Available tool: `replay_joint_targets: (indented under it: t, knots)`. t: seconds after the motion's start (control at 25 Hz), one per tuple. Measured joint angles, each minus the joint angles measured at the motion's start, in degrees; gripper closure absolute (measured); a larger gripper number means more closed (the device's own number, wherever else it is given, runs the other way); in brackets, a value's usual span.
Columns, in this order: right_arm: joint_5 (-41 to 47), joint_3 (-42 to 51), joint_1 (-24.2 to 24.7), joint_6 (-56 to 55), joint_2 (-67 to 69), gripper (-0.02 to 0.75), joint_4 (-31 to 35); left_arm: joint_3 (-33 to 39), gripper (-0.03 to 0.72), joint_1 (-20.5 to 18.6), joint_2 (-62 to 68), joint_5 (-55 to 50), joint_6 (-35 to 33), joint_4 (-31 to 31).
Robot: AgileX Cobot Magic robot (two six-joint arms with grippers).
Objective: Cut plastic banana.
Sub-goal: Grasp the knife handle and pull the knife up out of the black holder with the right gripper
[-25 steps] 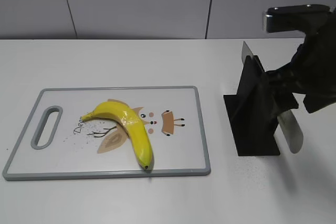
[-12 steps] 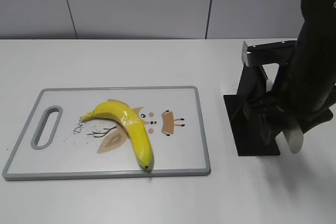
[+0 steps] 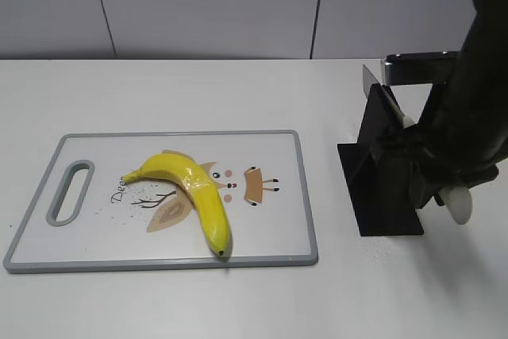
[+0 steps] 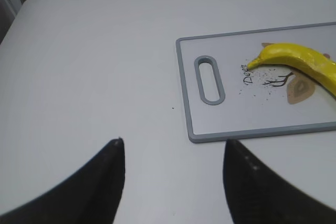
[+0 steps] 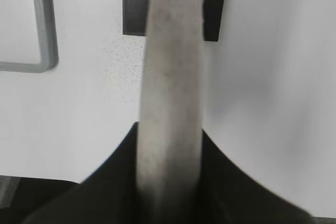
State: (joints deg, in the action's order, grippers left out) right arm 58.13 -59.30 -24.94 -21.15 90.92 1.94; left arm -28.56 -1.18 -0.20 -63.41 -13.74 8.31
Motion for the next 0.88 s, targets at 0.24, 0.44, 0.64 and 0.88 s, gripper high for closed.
replay_joint_targets:
  t: [0.24,0.44,0.64,0.88]
  knots:
    - [0.5,0.0,0.0,-0.9,-9.3,0.568,0.1,0.0,0.116,0.0,0.0,0.0,0.0,0.1]
    - [0.5,-1.4,0.0,-1.2,-14.8,0.569,0.3,0.0,0.116,0.0,0.0,0.6,0.0,0.1]
    - [0.5,-5.3,-0.1,-0.4,-16.6,0.569,0.4,-0.3,0.116,0.0,0.0,1.4,-0.1,0.1]
    - [-2.9,-7.6,-0.1,18.3,-16.6,0.569,1.0,-2.3,0.116,0.0,6.5,5.8,0.0,0.0]
